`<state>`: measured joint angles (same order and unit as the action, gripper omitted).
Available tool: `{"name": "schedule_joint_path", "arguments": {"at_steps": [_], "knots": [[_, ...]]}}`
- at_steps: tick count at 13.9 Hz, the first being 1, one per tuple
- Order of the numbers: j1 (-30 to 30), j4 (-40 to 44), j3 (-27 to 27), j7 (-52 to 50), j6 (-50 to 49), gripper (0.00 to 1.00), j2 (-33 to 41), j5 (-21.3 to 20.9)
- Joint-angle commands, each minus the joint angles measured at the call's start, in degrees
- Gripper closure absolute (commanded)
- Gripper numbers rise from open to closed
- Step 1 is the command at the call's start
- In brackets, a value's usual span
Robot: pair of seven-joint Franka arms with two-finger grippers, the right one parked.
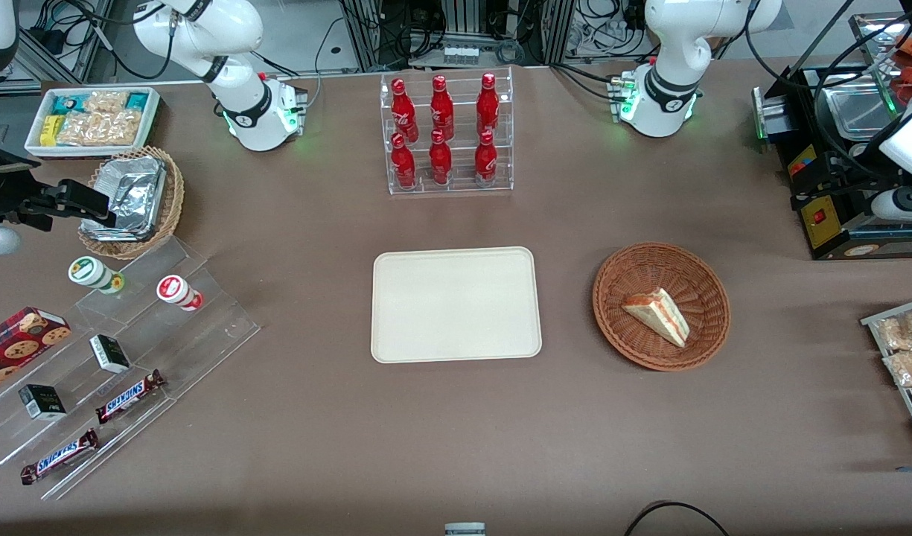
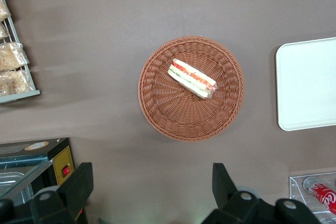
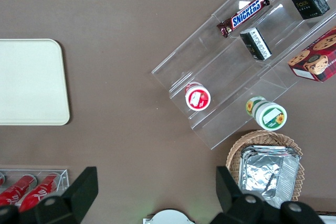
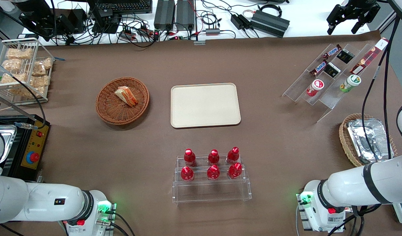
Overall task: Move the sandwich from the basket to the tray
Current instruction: 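Move the left gripper over the wrapped sandwich in the wicker basket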
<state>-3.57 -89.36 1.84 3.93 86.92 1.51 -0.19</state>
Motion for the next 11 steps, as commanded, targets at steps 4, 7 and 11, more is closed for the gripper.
{"name": "schedule_joint_path", "arguments": {"at_steps": [4,7,11], "knots": [[0.5,-0.9,-0.6,-1.9,0.3,0.0,-1.4,-1.6],[0.3,-8.5,-1.6,-12.0,7.4,0.0,-2.5,-2.8],[0.3,-21.6,-3.6,-24.5,24.8,0.0,-2.5,-2.9]]}}
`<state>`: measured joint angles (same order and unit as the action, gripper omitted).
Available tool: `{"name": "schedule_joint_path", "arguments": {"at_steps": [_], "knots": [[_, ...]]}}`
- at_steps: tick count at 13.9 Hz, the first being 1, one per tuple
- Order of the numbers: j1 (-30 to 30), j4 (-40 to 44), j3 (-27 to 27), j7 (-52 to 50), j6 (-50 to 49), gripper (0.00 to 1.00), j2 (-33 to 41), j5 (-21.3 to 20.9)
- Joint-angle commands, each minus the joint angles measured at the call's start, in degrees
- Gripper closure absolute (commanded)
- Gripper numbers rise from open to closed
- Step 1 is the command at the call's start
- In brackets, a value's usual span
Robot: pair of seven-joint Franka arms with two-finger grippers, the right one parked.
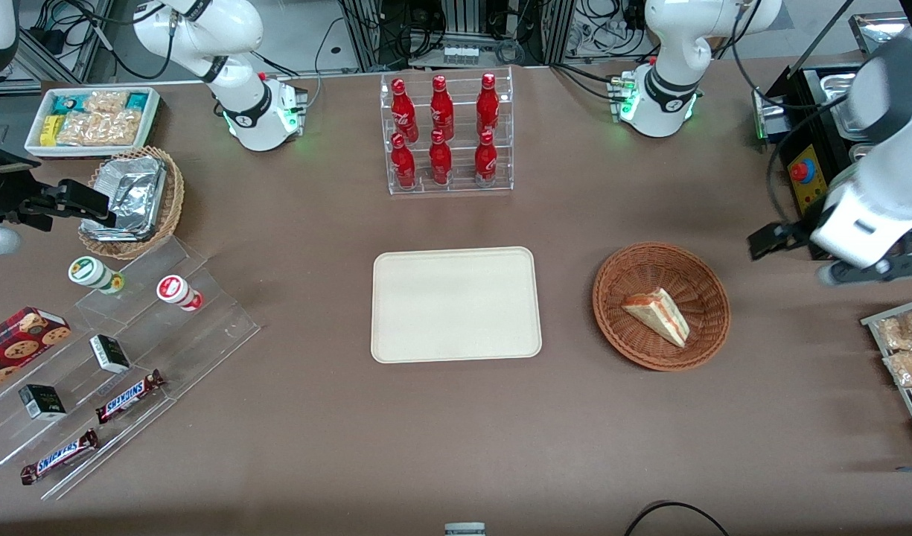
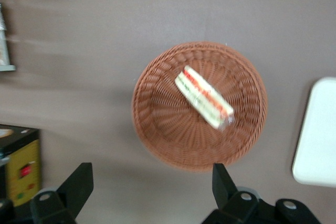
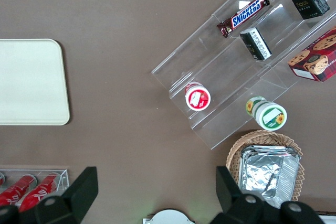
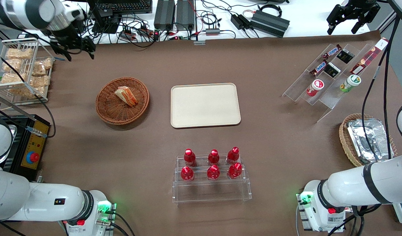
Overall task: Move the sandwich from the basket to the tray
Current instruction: 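Move the left gripper over the wrapped sandwich in the wicker basket, then lower the open left gripper around the sandwich and close it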
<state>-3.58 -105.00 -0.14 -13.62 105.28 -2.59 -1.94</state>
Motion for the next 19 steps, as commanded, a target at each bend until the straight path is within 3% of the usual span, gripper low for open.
{"name": "schedule_joint_path", "arguments": {"at_steps": [1,5,8,13,17,18,19], "knots": [[0.2,-9.0,-2.4,-11.0,10.6,0.0,1.5,-1.1],[0.2,-18.2,-4.9,-28.9,24.5,0.0,0.1,-1.1],[0.0,-20.7,-6.9,-41.9,33.2,0.0,-3.9,-1.0],[-0.1,-20.8,-8.2,-47.9,41.4,0.0,-11.0,-1.2],[-0.1,-20.6,-8.2,-47.9,42.0,0.0,-14.1,-1.5],[-0.1,-20.6,-8.2,-47.8,43.4,0.11,-14.8,-1.5],[-0.1,-20.4,-8.2,-47.6,43.6,0.59,-15.1,-1.5]]}}
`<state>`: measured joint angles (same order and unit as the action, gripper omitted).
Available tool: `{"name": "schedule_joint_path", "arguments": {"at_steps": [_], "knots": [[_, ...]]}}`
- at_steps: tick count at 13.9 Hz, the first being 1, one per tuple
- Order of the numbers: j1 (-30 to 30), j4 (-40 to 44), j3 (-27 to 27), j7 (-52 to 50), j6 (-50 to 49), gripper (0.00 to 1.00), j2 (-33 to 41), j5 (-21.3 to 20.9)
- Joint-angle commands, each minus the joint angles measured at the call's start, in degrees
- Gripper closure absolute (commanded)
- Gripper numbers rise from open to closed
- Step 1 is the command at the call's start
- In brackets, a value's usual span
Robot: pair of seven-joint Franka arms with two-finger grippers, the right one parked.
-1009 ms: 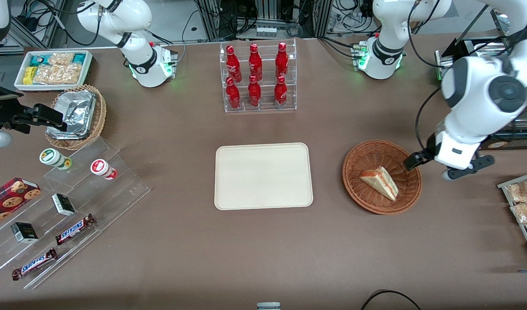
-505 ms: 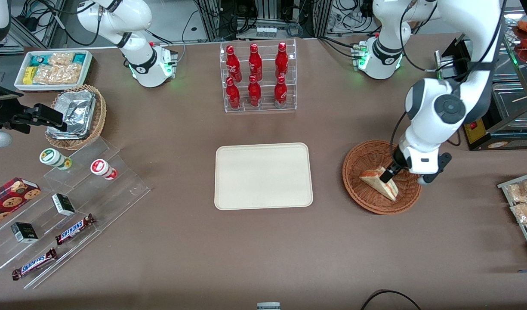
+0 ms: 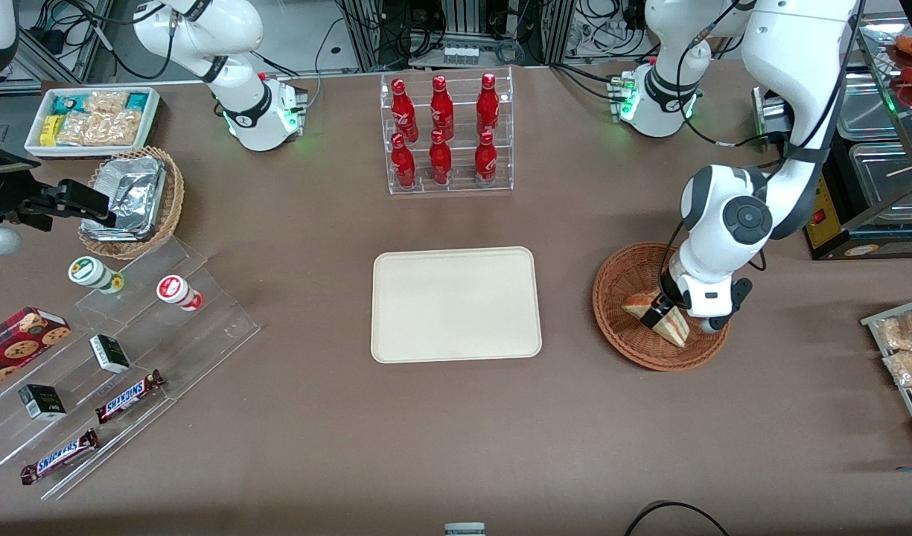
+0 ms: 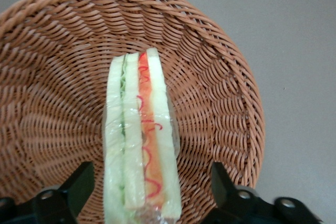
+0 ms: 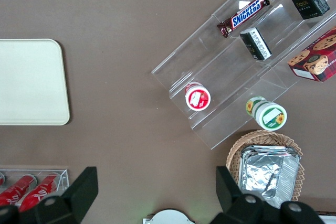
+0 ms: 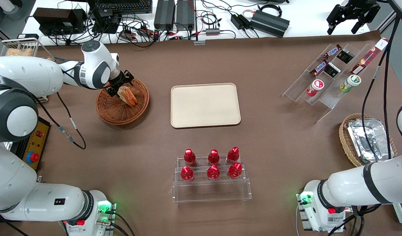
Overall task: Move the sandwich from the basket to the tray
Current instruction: 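Lower the open left gripper around the sandwich and close it, then lift the sandwich out of the basket with the left gripper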
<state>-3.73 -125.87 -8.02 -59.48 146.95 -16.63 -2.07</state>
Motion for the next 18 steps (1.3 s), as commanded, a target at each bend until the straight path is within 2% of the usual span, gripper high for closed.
{"name": "schedule_joint_path", "arguments": {"at_steps": [1,3,5,8,12,18], "knots": [[0.2,0.6,-0.3,-1.3,1.9,0.99,-1.2,-1.5],[0.1,0.7,-0.2,-1.0,1.8,1.0,-1.4,-4.2],[0.1,1.5,-0.2,-1.2,-0.2,1.0,0.4,-4.7],[-1.0,8.7,-0.4,-1.2,-14.7,1.0,4.3,-4.8],[-8.5,25.4,-0.6,-0.9,-33.8,1.0,3.2,-4.5],[-22.1,35.2,-0.6,-1.3,-34.5,1.0,-3.2,-4.2]]}}
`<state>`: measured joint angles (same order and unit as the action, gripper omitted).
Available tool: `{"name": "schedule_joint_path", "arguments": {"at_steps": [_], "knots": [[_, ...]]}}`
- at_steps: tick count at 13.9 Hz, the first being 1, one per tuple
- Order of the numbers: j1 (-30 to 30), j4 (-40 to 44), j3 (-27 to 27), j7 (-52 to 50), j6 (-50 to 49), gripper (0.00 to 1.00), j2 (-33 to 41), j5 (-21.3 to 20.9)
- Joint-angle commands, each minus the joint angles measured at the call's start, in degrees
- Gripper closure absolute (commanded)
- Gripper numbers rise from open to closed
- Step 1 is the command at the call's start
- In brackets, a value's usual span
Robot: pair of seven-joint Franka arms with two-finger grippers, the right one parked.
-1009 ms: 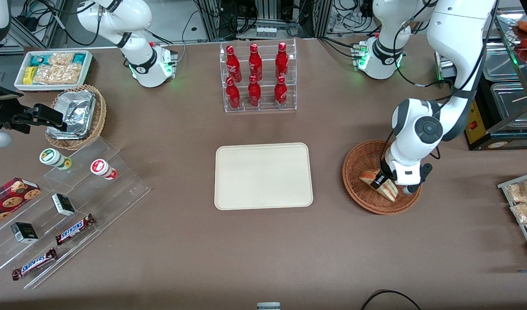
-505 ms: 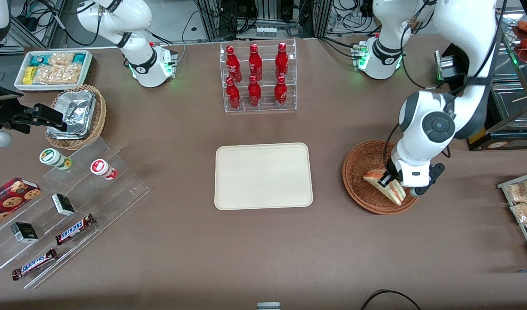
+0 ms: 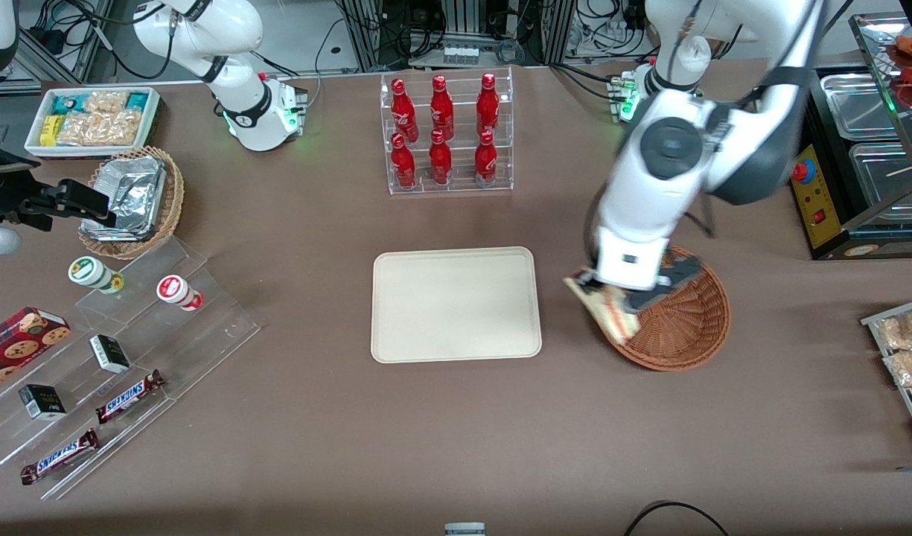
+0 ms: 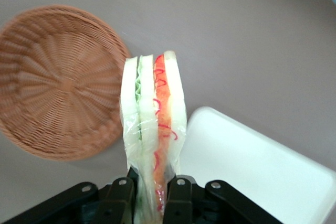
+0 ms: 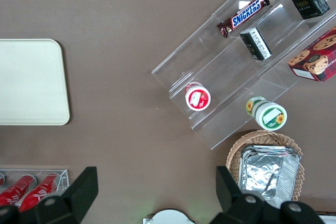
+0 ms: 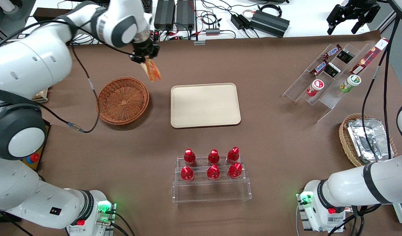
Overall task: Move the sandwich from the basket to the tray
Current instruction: 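Carry the sandwich over the cream tray with the left gripper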
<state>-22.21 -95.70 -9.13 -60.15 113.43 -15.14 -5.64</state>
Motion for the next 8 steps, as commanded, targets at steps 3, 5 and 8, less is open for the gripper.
{"name": "schedule_joint_path", "arguments": {"at_steps": [3,5,8], "knots": [[-5.0,10.3,-2.6,-0.5,0.4,1.0,-11.0,-0.2],[-6.2,13.5,-5.4,-0.1,1.0,1.0,-15.9,-0.7],[-10.0,14.0,-5.5,6.1,3.3,1.0,-19.4,-0.9]]}}
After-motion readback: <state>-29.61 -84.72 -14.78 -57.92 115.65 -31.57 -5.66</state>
